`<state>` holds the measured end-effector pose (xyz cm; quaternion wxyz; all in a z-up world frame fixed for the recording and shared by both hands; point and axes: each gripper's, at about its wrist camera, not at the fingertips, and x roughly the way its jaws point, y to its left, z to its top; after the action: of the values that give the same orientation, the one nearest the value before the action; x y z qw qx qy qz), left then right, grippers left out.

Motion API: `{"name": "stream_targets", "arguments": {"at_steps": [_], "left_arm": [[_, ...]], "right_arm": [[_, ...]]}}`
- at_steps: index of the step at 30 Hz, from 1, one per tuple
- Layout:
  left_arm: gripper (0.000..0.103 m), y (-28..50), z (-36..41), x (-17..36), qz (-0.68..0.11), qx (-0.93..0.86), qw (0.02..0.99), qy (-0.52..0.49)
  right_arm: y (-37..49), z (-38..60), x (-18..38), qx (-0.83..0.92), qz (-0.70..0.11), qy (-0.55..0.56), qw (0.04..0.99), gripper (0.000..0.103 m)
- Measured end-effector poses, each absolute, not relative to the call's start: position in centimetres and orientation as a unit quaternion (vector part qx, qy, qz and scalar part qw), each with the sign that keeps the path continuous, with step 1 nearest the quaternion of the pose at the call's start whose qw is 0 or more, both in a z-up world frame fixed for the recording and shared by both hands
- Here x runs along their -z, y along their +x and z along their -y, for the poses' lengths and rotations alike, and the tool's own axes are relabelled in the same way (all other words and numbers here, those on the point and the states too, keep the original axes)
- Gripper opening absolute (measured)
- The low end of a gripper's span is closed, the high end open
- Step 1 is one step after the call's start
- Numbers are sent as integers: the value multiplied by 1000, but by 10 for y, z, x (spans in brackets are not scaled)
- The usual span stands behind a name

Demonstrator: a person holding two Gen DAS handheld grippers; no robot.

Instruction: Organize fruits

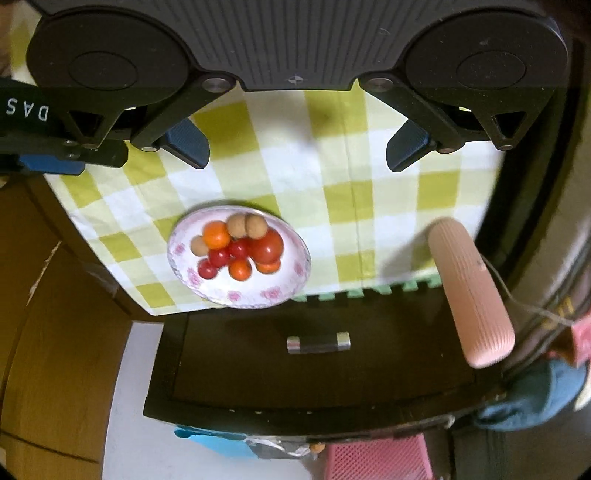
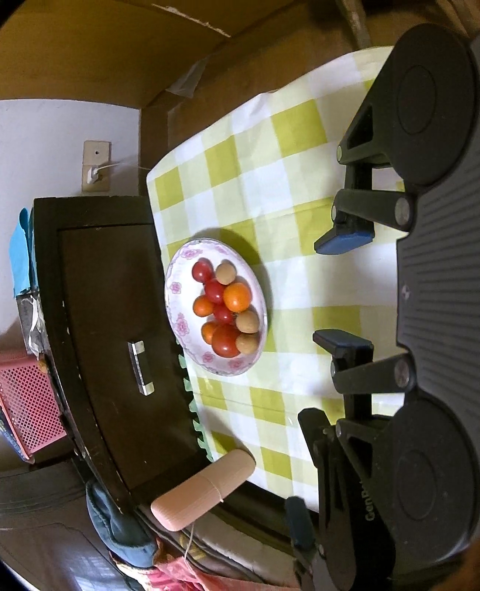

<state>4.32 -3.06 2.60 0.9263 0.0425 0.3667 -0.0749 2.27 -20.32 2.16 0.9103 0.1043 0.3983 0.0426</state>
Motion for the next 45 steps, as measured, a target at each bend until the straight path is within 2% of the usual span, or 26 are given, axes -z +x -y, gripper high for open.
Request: {"name": "stream_targets", "arguments": {"at_steps": [17, 31, 45], "left_arm": [[102, -7, 20, -26, -354, 63, 931, 54], [99, -30, 16, -8, -404, 60, 911, 62], [98, -33, 20, -5, -413, 54, 906, 80]], "right_arm": [[-28, 189, -20, -60, -397, 103, 910, 43], [-54, 181, -2, -65, -426, 88, 898, 44], [-59, 180, 4, -62, -437, 85, 893, 44]]}}
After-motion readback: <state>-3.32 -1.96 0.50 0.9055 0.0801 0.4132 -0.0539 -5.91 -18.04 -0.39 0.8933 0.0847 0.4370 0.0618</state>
